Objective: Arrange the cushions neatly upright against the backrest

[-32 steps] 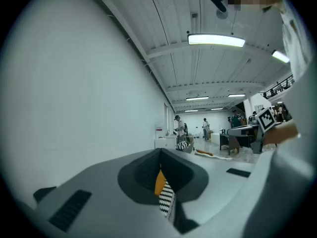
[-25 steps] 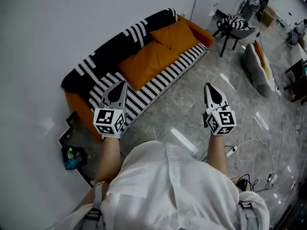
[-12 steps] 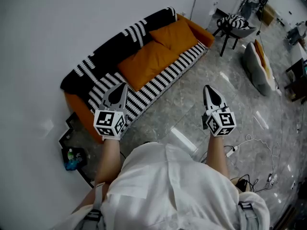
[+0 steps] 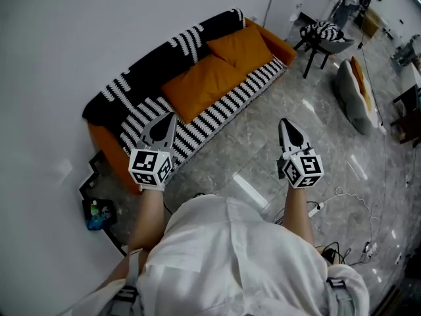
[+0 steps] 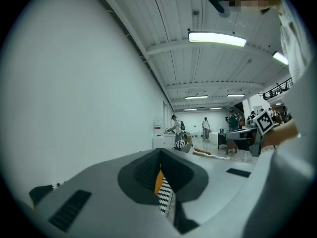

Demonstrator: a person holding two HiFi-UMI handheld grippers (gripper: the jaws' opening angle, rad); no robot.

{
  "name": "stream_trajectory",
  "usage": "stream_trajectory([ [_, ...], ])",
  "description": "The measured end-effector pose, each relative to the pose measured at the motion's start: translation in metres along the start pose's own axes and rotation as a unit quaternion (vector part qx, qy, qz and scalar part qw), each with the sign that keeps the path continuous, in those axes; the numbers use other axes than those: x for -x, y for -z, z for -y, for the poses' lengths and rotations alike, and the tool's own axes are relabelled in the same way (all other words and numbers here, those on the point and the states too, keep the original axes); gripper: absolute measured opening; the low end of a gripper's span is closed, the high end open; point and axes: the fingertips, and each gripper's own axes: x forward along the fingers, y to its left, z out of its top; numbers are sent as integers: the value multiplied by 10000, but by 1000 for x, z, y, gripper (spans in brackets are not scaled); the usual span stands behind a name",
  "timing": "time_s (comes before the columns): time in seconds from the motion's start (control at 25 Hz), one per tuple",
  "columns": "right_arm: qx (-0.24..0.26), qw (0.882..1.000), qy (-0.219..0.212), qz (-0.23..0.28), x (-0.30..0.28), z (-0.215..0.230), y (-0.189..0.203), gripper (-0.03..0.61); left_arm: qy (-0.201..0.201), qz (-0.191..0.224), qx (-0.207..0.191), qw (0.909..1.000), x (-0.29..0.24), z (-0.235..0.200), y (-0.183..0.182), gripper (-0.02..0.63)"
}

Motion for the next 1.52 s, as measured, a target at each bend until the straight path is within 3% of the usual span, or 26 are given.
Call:
stream_trajectory([
  [0.68,-149,9998,-116,47,0,9,7,8,-159,-133,-15,9998,0,7,5,15],
  [0.92,-245,9995,-197,-20,11,29,11,8,-128,-169,33,9998,-15,32,6,15],
  [1.24,-210,9966,-745,-275,11,39,22,8,-176,-287,87,9994,-28,68,18,17],
  [1.52,-174,9926,-1116,-455,-22,41,34,8,-341,-421,222,9983,-40,62,40,17],
])
